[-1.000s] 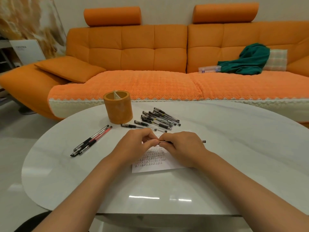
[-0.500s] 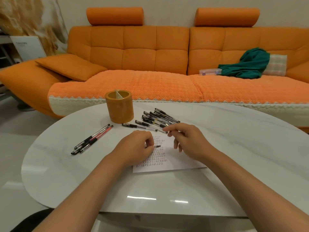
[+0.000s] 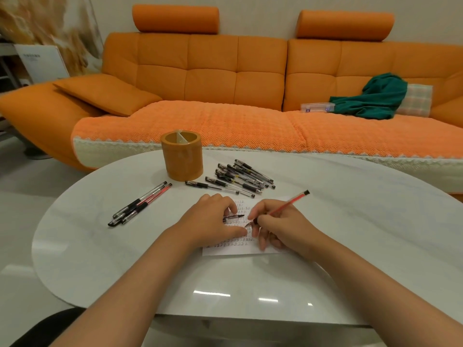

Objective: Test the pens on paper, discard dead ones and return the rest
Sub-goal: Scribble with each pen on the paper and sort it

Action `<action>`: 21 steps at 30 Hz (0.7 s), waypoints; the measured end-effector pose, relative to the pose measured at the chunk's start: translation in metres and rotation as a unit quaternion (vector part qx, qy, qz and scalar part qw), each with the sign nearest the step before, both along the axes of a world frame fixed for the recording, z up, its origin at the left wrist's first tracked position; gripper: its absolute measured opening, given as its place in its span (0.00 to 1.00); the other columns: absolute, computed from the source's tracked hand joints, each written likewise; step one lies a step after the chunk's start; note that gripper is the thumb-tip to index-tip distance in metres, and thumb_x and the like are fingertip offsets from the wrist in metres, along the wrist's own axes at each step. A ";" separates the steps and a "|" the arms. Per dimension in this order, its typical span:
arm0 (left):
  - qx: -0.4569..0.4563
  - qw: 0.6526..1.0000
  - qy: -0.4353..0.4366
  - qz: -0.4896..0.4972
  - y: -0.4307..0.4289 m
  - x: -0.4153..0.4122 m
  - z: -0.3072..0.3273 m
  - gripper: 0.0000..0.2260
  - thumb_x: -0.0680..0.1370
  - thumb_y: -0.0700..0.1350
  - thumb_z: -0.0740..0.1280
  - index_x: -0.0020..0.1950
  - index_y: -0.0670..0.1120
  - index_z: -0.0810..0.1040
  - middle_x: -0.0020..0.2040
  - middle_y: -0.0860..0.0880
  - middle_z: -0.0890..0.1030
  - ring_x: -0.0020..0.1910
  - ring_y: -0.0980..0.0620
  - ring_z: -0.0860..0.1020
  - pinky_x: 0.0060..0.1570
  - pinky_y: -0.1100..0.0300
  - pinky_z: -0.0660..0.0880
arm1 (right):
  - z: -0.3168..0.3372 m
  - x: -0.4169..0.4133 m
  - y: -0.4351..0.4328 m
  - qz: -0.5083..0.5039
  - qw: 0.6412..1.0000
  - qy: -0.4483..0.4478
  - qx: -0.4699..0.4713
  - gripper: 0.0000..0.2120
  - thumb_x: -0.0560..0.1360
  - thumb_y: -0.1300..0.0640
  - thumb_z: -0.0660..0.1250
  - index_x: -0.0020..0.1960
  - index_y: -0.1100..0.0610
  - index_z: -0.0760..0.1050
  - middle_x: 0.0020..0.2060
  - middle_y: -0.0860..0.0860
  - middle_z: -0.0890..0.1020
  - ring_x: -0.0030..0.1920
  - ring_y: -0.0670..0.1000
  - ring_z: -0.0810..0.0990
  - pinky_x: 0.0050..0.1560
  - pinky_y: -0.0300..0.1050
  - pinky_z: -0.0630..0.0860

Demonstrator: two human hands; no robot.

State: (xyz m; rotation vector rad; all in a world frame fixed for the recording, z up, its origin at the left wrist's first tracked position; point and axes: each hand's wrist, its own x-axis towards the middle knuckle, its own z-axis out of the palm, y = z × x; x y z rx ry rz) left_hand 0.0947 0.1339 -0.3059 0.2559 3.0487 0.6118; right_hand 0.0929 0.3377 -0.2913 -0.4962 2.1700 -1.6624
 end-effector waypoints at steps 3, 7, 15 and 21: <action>-0.005 1.000 -0.007 0.000 0.000 -0.001 0.001 0.26 0.70 0.69 0.70 0.63 0.59 0.73 0.54 0.57 0.74 0.56 0.55 0.68 0.55 0.57 0.74 | 0.000 0.004 0.001 -0.004 0.998 0.032 0.048 0.06 0.70 0.69 0.65 0.44 0.60 0.78 0.30 0.60 0.82 0.28 0.52 0.77 0.28 0.40 0.69; -0.004 1.000 -0.015 -0.003 -0.001 -0.003 0.001 0.27 0.69 0.69 0.71 0.63 0.59 0.72 0.55 0.58 0.73 0.57 0.56 0.68 0.56 0.56 0.74 | -0.002 0.008 0.002 0.020 0.997 0.052 0.057 0.05 0.71 0.70 0.67 0.38 0.63 0.76 0.24 0.58 0.78 0.23 0.52 0.73 0.27 0.40 0.69; 0.008 0.999 -0.034 -0.013 -0.003 -0.003 0.003 0.31 0.67 0.69 0.73 0.65 0.58 0.71 0.56 0.57 0.73 0.59 0.56 0.67 0.59 0.54 0.74 | -0.006 0.006 0.003 0.027 0.995 0.067 0.073 0.09 0.72 0.72 0.66 0.36 0.62 0.73 0.22 0.51 0.75 0.21 0.48 0.73 0.24 0.38 0.68; 0.010 0.999 -0.037 -0.013 -0.003 -0.004 0.003 0.30 0.68 0.68 0.73 0.65 0.58 0.71 0.56 0.57 0.73 0.59 0.56 0.67 0.59 0.54 0.74 | -0.009 0.007 0.001 0.029 0.990 0.102 0.088 0.07 0.72 0.70 0.68 0.38 0.67 0.72 0.26 0.54 0.77 0.23 0.46 0.73 0.25 0.38 0.68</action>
